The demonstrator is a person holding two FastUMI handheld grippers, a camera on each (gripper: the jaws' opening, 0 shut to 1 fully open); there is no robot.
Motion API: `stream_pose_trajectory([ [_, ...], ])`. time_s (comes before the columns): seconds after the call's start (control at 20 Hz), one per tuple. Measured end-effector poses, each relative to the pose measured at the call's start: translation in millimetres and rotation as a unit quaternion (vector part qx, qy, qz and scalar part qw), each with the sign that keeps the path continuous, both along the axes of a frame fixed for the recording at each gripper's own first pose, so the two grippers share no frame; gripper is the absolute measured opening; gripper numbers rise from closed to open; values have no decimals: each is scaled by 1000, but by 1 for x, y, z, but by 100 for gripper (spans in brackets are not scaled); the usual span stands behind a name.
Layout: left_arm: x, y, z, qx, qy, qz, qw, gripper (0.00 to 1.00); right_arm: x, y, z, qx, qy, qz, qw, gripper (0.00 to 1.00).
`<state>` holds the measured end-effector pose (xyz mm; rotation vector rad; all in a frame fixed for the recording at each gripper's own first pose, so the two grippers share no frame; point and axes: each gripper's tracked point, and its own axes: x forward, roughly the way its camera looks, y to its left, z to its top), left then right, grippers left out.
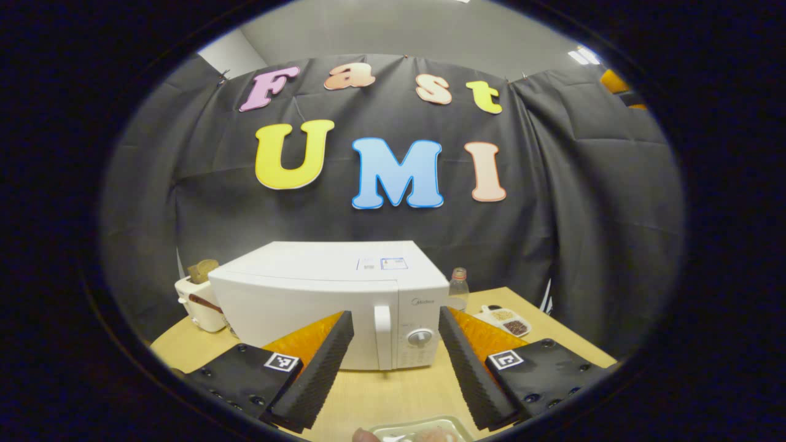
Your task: Open the microwave oven with the left hand, put the food in, and close the microwave oven.
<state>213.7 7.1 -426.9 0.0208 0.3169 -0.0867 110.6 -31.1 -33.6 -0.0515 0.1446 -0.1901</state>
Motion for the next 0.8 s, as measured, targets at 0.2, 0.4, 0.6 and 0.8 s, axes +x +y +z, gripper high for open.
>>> stream_pose_trajectory([
  [0.2, 33, 3, -89, -17, 49, -24, 998, 99, 11, 1, -6, -13, 21, -38, 999, 96],
  [0.4, 59, 8, -104, -17, 27, -22, 999, 97, 16, 12, -17, -54, 51, -51, 996, 96],
  [0.6, 72, 9, -117, -7, 19, -9, 1000, 92, 17, 19, -27, -41, 71, -58, 995, 96],
  [0.8, 71, -5, -130, -30, 37, -4, 999, 67, 18, 21, -29, -29, 76, -61, 995, 96],
])
